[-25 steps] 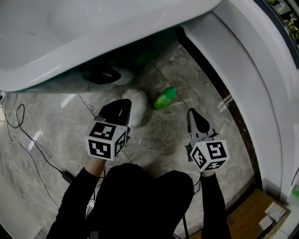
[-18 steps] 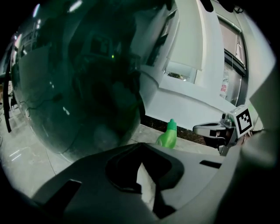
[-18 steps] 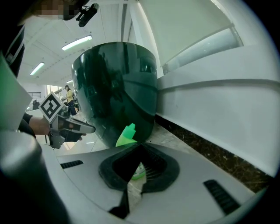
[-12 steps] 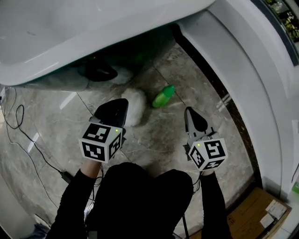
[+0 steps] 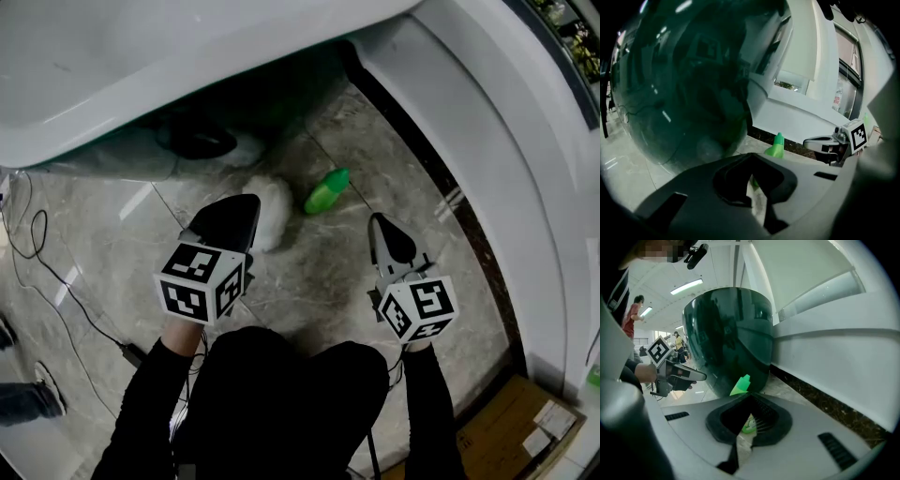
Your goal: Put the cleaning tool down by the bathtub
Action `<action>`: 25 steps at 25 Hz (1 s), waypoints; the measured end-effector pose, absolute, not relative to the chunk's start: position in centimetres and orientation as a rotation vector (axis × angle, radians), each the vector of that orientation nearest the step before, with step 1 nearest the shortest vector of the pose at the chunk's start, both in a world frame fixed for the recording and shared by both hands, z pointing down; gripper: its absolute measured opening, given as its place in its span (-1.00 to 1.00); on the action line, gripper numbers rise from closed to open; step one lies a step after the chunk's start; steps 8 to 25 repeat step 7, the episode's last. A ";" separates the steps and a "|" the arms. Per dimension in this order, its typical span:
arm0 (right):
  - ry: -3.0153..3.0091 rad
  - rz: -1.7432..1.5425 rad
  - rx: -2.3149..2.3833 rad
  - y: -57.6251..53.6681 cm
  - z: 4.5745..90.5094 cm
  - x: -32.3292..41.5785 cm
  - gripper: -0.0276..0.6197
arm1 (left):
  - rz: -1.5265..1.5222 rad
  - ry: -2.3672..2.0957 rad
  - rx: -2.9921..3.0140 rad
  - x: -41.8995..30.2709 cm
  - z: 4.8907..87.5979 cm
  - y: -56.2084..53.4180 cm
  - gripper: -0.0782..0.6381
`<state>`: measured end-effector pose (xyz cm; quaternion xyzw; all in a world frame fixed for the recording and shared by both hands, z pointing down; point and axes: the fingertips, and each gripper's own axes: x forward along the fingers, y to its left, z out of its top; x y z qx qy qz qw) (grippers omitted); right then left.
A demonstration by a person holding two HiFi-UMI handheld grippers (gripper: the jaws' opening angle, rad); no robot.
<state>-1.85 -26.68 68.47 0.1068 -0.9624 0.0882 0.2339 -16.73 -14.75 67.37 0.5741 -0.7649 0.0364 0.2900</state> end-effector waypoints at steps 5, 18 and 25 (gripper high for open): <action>-2.642 0.237 0.291 -26.8 68.3 -1.9 -0.92 | 0.097 -2.037 1.522 -16.7 67.6 -15.0 -0.76; -2.643 0.237 0.289 -26.8 68.2 -2.0 -0.92 | 0.091 -2.037 1.514 -16.9 67.7 -15.0 -0.76; -2.643 0.237 0.289 -26.8 68.2 -2.0 -0.92 | 0.091 -2.037 1.514 -16.9 67.7 -15.0 -0.76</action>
